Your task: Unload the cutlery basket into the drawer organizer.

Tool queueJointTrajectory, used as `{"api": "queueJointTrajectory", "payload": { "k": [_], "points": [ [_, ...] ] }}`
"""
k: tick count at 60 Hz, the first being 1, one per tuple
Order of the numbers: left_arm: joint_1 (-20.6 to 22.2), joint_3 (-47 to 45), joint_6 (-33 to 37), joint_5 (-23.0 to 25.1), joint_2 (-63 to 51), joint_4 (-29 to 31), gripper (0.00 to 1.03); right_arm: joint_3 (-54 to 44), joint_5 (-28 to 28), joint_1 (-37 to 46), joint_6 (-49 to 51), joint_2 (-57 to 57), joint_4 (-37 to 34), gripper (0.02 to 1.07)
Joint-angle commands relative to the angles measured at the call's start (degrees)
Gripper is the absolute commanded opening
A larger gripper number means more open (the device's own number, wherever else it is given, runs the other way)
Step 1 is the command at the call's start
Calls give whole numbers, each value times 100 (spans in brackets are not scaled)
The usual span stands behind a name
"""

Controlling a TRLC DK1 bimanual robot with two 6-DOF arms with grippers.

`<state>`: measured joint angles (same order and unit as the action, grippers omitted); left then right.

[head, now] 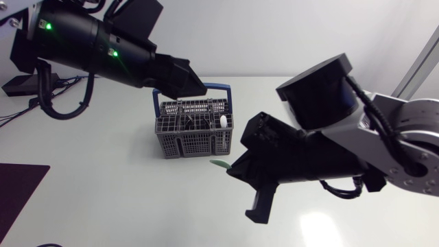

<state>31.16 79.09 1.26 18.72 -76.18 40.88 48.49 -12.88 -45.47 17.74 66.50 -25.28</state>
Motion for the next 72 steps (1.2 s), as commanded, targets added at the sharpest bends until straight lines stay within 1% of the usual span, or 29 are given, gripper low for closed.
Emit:
{"api": "queueJointTrajectory", "payload": {
  "k": [1,8,14,21,31,38,47,55,59,72],
  "points": [
    [-180,203,-29,-53,104,-45,66,-173,-153,206,186,-216,-118,12],
    [-303,151,76,-211,86,-81,66,-235,-267,566,424,-383,-285,12],
    [-294,-8,208,-589,77,-168,66,-235,-452,935,635,-506,-487,12],
    [-312,-201,367,-809,60,-248,66,-208,-856,1550,995,-647,-812,12],
    [-312,-447,595,-1222,42,-318,66,-50,-1339,2728,2014,-709,-1480,12],
    [-294,-596,665,-1424,24,-388,66,108,-1594,3563,2779,-647,-1884,12],
    [-250,-843,780,-1740,24,-582,66,284,-1867,4662,3834,-295,-2315,12],
    [-224,-1010,824,-1907,33,-669,66,442,-1999,5558,4730,197,-2464,12],
    [-207,-1124,894,-2021,33,-740,66,591,-2113,6147,5354,654,-2508,10],
    [-57,-1291,947,-2338,42,-775,66,1022,-2122,7184,6629,1638,-2385,8]
  ]
}}
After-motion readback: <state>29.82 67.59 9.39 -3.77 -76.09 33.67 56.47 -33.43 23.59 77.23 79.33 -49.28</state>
